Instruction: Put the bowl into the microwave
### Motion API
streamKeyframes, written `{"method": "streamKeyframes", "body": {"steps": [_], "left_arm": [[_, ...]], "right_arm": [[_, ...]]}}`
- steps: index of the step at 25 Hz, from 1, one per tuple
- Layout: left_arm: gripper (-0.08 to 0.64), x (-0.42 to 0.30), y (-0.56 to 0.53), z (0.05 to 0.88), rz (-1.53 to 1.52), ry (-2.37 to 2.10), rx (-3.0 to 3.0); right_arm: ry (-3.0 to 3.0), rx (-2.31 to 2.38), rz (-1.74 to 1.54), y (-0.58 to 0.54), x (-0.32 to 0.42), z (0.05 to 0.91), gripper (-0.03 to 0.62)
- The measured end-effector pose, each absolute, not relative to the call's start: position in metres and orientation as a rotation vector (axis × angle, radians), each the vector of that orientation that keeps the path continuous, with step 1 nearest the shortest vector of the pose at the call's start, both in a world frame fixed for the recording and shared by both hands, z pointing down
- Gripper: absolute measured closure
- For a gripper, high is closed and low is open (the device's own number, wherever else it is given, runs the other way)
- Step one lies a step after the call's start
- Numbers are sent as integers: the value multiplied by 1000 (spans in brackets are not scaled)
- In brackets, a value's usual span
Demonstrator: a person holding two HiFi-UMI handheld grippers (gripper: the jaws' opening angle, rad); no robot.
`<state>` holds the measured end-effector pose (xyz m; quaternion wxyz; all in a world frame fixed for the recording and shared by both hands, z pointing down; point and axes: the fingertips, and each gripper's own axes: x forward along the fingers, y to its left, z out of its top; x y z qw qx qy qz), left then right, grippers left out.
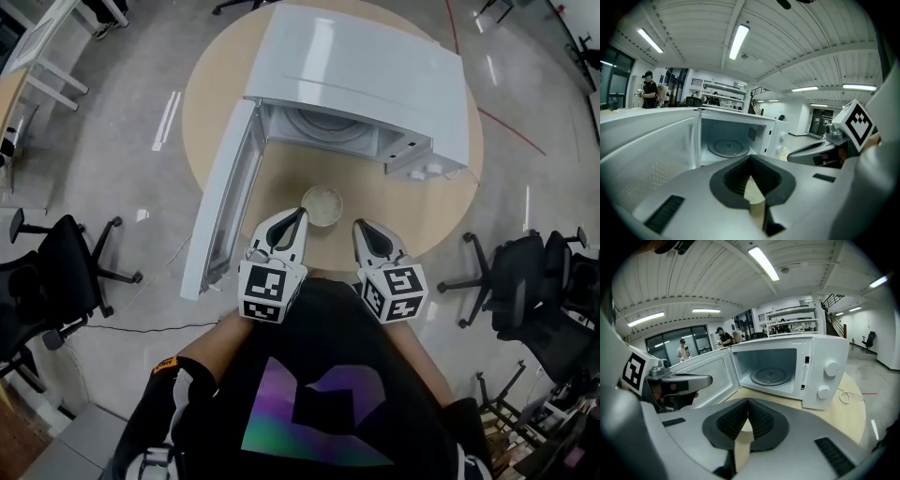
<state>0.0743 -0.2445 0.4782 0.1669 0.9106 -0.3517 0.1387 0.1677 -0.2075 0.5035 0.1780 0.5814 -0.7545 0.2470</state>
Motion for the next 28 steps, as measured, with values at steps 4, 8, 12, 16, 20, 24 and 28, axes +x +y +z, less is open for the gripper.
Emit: {"method": "streamKeyframes", "body": {"steps": [4, 8, 12, 16, 20, 24, 28], "left_arm": [[512, 64, -256, 481, 380, -982, 2593], [512, 57, -267, 481, 368, -992, 2587], [512, 52, -272, 484, 381, -1016, 2566], [512, 55, -281, 481, 381, -1040, 2553], [512, 60, -286, 482, 382, -1061, 2525], [512, 67, -289, 484, 394, -1075, 2512], [512, 67, -291, 484, 402, -1105, 2494]], "right_arm": [[-2111, 1674, 713, -218, 161, 505, 577], [-2102, 1679, 702, -227, 158, 505, 577], [-2104, 1661, 724, -232, 158, 511, 577], [-2118, 1628, 723, -244, 162, 509, 577], [-2127, 1585, 736, -251, 167, 511, 577], [-2132, 1555, 759, -256, 175, 516, 577], [-2140, 1520, 788, -258, 176, 522, 577]]}}
